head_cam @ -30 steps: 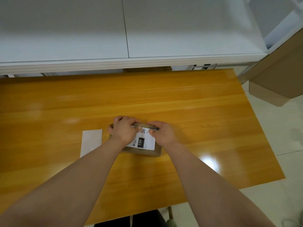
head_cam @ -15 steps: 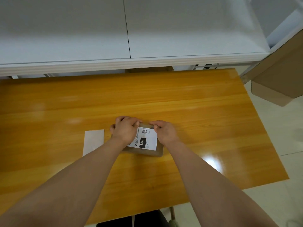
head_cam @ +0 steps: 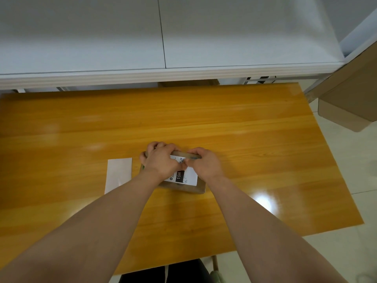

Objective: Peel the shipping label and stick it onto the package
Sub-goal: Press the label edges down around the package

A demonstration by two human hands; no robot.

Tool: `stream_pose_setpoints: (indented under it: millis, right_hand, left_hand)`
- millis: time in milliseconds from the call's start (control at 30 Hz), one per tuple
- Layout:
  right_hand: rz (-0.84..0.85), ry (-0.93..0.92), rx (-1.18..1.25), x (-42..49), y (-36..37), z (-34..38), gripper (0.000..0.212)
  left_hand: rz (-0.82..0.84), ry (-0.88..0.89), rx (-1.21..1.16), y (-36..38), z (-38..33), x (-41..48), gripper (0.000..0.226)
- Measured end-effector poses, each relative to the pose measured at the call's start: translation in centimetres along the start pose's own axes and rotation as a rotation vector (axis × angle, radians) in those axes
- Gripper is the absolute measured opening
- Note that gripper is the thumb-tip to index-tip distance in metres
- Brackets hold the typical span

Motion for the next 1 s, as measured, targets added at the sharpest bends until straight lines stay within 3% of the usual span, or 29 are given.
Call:
stream_pose_setpoints:
  millis: [133,333,433,500,600,667,833,1000]
  right_hand:
    - [-0.042,0.033,0.071,0.0,-0.1,-0.1,0.022]
    - [-0.092,0.017,0.060,0.2,0.0,0.0,0.024]
    - [-0.074,-0.014,-0.001,0.4,0.0,0.1,0.029]
    - [-0.124,-0.006,-0.006,0.4,-0.9,-0.3,0.043]
    - [-0.115,0.103,-0.008,0.0,-1.7,-1.4,0.077]
    - [-0.026,0.111,0.011,-0.1,-1.0,-1.6,0.085]
    - [-0.009,0.038,0.030,-0.2,-0.8,-0.5,0.079]
    - [-0.007,-0.051,0.021,0.0,-1.1,0.8,0.074]
  left_hand:
    - [-0.029,-0.025,-0.038,-0.2,0.1,0.1,0.037]
    - [-0.058,-0.069,-0.151,-0.4,0.4,0.5,0.021]
    - [-0.061,-0.090,-0.173,-0.3,0.5,0.5,0.021]
    - [-0.099,-0.137,-0.195,-0.6,0.6,0.2,0.022]
    - [-0.184,-0.285,-0.298,-1.5,1.5,-0.8,0.027]
    - [-0.182,-0.351,-0.321,-1.5,2.1,-1.3,0.029]
    - [-0.130,-0.460,-0.308,-0.9,3.5,-1.7,0.038]
    - [0.006,-0.388,-0.351,0.5,3.2,-1.1,0.066]
Point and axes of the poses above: each hand's wrist, its own x-axis towards the middle knuckle, its own y-axis out of the palm, z = x × y, the point moved 8 cm from there along x, towards the middle knuckle, and after that the axes turned 8 degrees about -x, right-handed, at the moved point
